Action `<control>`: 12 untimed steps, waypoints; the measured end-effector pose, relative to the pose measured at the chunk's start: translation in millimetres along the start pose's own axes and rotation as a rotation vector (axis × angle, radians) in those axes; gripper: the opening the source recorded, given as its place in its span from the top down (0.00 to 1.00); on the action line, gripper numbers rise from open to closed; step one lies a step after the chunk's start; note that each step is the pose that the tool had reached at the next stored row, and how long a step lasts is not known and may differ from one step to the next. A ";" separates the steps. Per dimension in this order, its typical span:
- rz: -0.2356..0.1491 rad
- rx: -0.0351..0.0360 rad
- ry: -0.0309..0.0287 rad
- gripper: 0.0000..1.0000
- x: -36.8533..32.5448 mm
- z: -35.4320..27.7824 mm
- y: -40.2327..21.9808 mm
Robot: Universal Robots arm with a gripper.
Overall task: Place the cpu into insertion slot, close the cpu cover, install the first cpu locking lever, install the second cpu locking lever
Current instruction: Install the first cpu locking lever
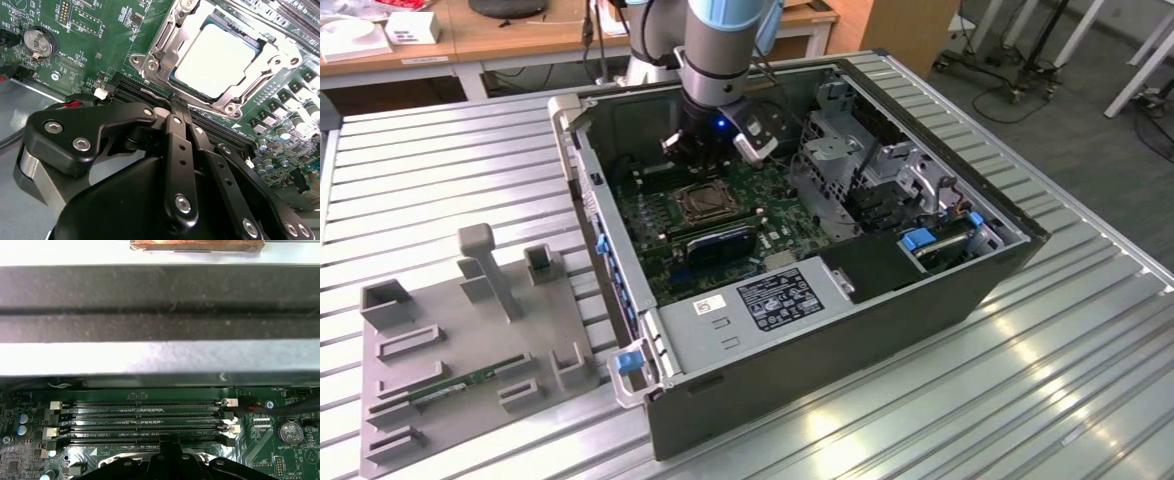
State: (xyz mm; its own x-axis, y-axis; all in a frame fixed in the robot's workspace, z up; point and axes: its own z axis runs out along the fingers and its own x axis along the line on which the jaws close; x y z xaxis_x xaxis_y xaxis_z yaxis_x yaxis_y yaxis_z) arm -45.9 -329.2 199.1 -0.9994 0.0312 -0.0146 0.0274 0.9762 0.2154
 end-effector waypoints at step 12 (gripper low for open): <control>-0.001 0.0081 -0.0026 0.89 0.4 3.8 1.7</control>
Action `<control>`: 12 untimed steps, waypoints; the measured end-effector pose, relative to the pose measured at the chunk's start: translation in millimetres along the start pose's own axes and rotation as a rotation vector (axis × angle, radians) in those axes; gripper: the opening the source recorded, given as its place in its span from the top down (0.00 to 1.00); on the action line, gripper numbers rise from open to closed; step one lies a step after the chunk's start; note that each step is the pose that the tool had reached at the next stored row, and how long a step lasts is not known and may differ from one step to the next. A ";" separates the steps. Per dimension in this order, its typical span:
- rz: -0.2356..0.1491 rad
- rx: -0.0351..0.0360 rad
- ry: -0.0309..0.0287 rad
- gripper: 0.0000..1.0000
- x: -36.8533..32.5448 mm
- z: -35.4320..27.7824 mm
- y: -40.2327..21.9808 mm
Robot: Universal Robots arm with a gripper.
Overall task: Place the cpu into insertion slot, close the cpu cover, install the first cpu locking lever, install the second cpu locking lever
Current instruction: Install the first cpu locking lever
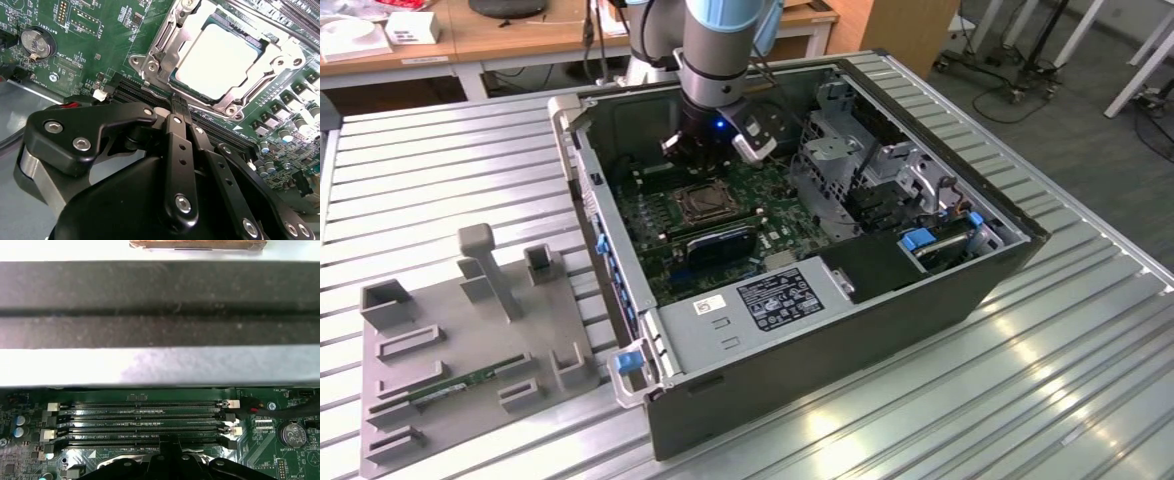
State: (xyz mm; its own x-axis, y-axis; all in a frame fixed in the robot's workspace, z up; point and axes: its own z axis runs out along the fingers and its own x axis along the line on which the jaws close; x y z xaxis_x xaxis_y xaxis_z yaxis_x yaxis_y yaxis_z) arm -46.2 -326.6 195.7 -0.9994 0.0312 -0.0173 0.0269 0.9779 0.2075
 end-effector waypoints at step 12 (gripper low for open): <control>0.000 0.0018 -0.0006 0.89 0.1 -6.7 2.8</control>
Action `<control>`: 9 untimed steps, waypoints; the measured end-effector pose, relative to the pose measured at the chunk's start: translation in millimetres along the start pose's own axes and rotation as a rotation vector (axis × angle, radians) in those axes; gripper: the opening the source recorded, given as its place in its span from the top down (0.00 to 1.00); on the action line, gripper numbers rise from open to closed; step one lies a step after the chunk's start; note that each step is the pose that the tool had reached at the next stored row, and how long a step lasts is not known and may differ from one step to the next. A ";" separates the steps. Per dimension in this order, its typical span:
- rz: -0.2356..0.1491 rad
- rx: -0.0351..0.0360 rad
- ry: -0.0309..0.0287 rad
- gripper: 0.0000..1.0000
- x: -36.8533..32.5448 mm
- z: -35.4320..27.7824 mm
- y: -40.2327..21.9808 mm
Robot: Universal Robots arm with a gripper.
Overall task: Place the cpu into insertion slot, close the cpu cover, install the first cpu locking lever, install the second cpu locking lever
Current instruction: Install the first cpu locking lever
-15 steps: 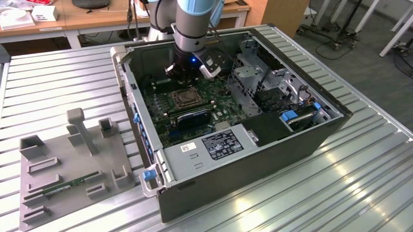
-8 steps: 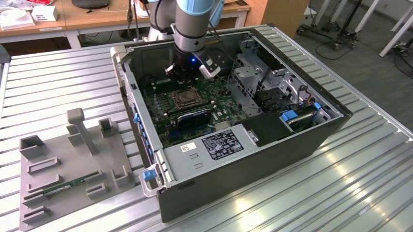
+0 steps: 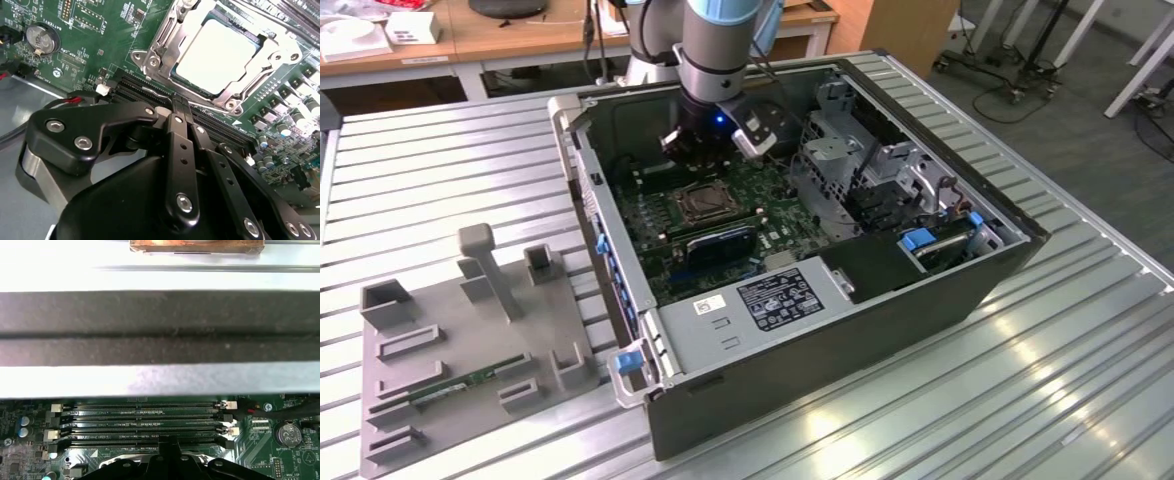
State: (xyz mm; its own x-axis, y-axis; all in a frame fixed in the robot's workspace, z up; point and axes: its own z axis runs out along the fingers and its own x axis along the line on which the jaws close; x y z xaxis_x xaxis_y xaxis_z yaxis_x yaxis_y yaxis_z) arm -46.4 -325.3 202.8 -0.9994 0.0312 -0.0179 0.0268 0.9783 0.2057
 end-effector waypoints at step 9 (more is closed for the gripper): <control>0.000 -0.0032 -0.0005 0.89 3.8 -0.4 1.3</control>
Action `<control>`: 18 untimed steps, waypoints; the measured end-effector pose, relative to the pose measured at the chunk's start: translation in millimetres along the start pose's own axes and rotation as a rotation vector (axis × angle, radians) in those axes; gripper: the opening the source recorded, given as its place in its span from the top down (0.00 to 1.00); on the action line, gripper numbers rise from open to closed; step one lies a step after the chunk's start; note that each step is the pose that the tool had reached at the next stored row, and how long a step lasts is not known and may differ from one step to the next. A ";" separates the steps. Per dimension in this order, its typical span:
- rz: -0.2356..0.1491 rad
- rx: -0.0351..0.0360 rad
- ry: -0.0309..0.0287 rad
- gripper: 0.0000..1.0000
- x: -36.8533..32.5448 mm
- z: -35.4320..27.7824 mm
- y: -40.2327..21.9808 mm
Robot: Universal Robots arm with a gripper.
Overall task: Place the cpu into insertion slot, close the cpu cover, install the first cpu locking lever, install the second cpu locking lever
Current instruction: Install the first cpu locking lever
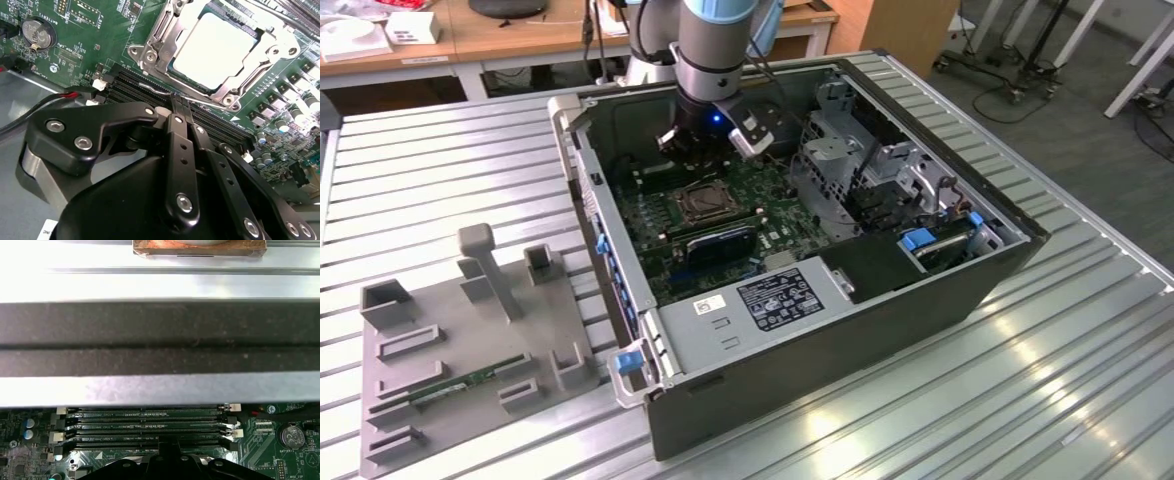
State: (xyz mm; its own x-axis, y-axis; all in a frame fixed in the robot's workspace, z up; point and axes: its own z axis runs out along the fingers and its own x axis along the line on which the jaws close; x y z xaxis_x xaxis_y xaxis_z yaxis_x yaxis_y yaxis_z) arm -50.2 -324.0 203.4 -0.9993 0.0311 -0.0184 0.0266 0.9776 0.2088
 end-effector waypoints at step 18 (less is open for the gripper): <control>0.012 -0.0101 -0.0024 0.89 -2.0 -0.9 1.5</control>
State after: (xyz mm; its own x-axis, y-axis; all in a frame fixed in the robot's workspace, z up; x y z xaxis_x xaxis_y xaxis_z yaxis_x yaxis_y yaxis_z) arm -48.2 -322.9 204.7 -0.9989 0.0438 -0.0180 0.0388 0.9750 0.2189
